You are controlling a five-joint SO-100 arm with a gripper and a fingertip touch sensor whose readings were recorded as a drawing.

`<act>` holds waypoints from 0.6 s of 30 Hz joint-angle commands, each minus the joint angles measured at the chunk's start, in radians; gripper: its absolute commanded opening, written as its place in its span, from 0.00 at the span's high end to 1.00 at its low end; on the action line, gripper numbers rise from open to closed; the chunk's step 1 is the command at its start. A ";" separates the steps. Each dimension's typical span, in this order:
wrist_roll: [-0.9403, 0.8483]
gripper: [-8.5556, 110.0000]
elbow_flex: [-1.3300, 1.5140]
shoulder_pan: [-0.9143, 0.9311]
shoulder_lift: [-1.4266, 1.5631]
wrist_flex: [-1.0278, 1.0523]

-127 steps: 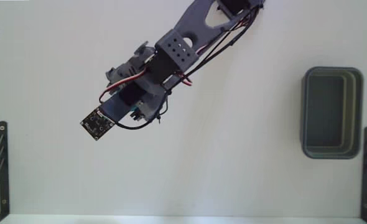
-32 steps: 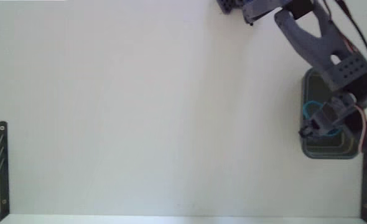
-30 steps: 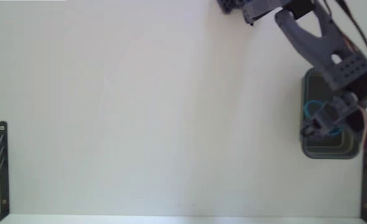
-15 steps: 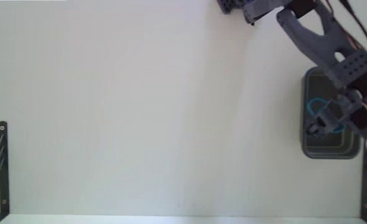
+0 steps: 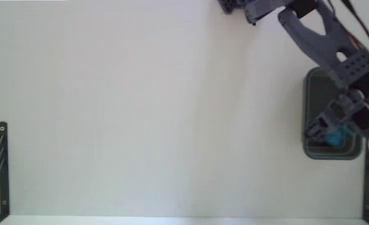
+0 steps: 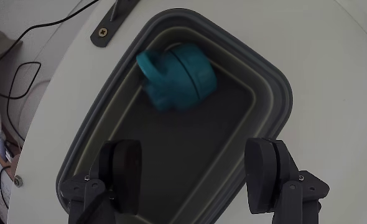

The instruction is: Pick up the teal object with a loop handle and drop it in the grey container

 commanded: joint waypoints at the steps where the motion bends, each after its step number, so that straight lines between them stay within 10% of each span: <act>1: 0.005 0.00 -0.042 -0.016 0.129 0.018; 18: 0.005 0.00 -0.034 -0.010 0.137 0.018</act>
